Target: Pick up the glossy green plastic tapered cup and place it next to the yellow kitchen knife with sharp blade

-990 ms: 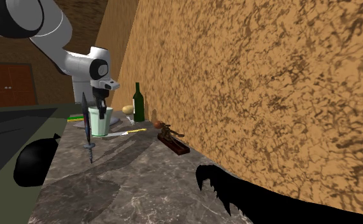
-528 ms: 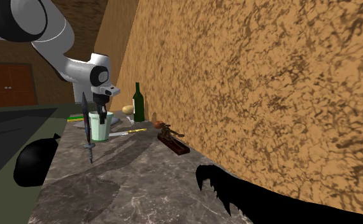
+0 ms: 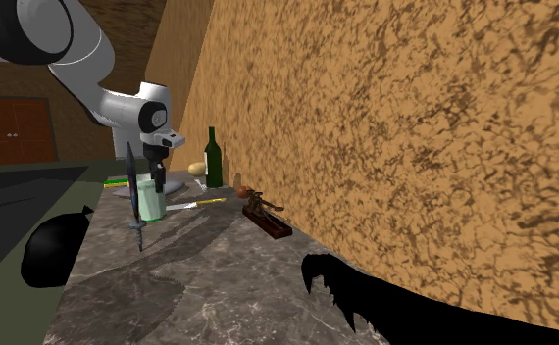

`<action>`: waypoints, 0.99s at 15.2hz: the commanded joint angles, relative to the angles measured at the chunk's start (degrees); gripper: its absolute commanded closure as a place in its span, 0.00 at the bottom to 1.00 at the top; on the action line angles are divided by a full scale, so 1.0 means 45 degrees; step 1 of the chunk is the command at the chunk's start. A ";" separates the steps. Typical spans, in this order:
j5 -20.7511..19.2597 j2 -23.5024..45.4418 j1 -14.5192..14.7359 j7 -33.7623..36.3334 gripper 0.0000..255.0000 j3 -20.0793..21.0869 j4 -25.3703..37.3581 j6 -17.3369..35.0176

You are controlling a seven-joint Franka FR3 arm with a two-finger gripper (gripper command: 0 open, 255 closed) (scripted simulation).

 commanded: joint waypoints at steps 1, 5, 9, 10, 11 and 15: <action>0.0000 -0.0001 0.0000 0.0000 0.00 0.0000 0.0000 0.0001; 0.0149 -0.0538 -0.0181 -0.0086 0.00 0.0064 0.0025 -0.0564; 0.0277 -0.0983 -0.0332 -0.0159 0.00 0.0107 0.0112 -0.1098; 0.0277 -0.0982 -0.0332 -0.0158 0.00 0.0106 0.0113 -0.1099; 0.0277 -0.0982 -0.0332 -0.0158 0.00 0.0106 0.0114 -0.1099; 0.0277 -0.0982 -0.0332 -0.0158 0.00 0.0106 0.0114 -0.1099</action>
